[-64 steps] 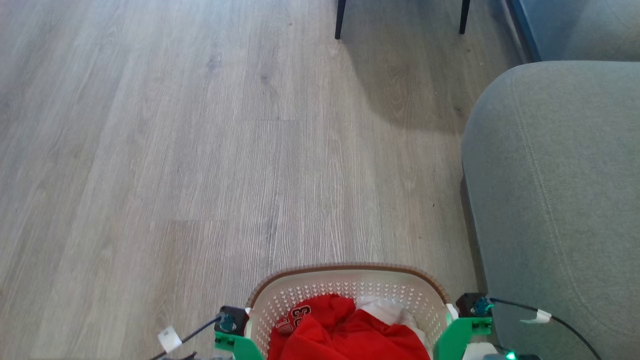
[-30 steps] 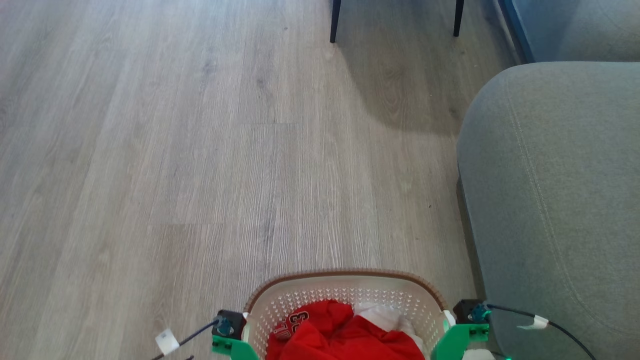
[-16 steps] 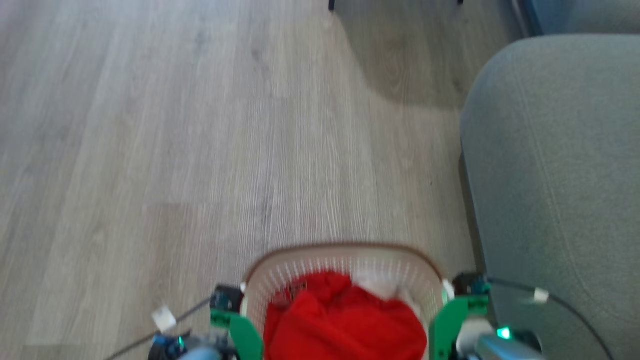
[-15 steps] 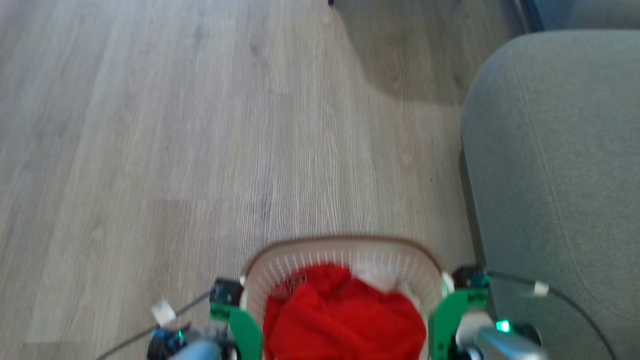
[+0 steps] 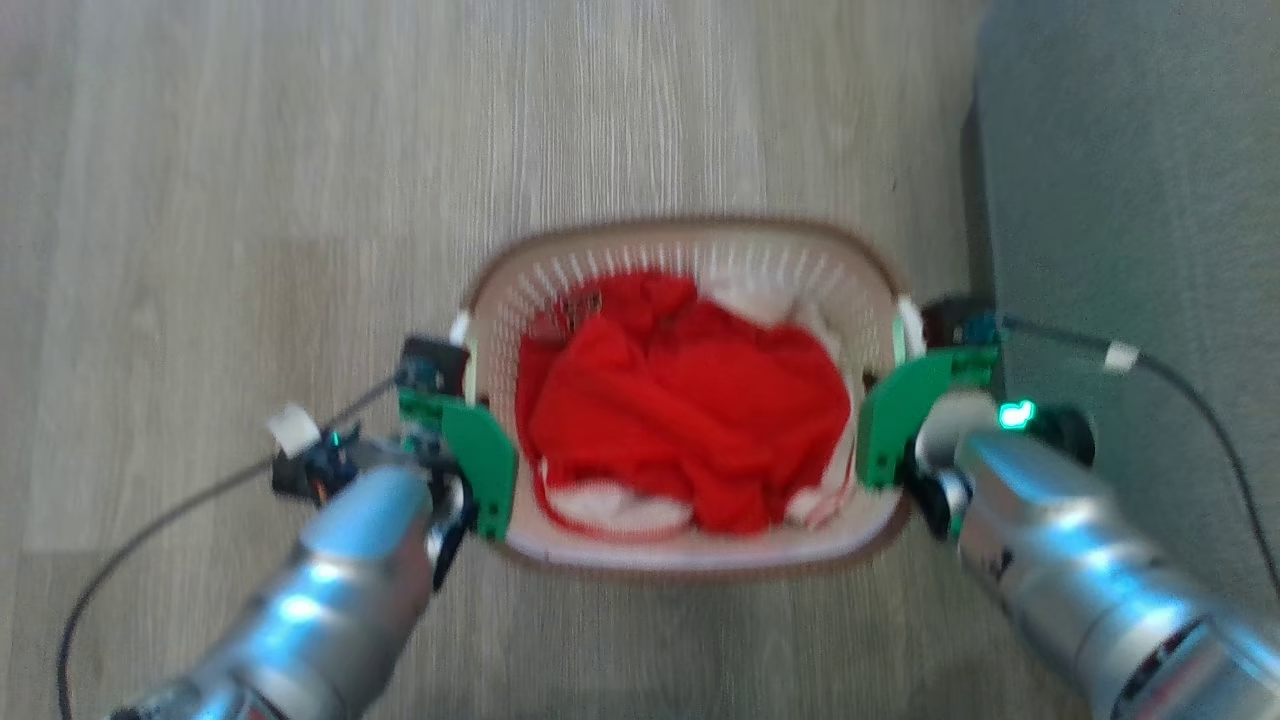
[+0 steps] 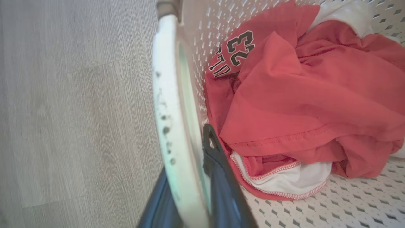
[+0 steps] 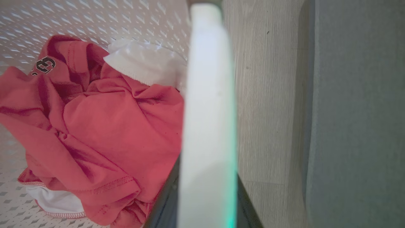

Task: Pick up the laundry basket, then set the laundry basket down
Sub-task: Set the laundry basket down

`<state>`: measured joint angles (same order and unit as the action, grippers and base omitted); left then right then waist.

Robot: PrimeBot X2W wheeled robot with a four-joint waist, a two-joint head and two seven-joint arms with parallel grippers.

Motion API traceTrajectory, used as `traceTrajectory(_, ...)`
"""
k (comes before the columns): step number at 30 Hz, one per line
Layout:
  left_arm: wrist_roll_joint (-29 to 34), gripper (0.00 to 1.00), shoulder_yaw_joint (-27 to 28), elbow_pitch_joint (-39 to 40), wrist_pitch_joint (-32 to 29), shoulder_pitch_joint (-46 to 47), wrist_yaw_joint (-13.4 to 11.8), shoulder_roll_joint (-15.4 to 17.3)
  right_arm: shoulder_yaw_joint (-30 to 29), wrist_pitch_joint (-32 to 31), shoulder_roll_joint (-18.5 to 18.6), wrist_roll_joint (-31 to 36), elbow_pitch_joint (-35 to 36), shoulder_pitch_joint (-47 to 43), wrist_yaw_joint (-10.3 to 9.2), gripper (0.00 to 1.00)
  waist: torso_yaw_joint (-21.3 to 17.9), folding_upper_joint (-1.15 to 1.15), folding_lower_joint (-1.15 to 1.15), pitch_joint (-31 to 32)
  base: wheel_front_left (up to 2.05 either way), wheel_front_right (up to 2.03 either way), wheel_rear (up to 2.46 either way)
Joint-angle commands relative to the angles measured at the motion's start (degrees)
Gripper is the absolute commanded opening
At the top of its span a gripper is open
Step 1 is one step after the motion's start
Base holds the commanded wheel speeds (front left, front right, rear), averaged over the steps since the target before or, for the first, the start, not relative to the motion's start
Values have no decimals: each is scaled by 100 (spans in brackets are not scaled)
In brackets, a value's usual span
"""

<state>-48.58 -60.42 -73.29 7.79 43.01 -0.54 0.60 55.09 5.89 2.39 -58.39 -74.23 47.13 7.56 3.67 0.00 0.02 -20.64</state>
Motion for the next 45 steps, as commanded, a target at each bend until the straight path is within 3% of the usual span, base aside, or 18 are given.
traceTrajectory(1,80,0,68,-54,73,388,-71,235,21,156,49,184,37,324,-8,0,19,0,-2,-752,0,0,0)
traceTrajectory(14,58,0,163,-56,359,1507,-153,231,-838,283,211,1062,29,1346,-8,0,109,0,-2,-2314,0,0,0)
traceTrajectory(22,43,0,106,-36,457,1756,-180,229,-1500,298,178,1762,28,1488,-8,0,134,0,-2,-2873,0,0,0)
traceTrajectory(45,-99,0,-176,82,461,1899,-217,228,-2959,272,53,3229,28,1522,-8,0,147,0,-2,-3274,0,0,0)
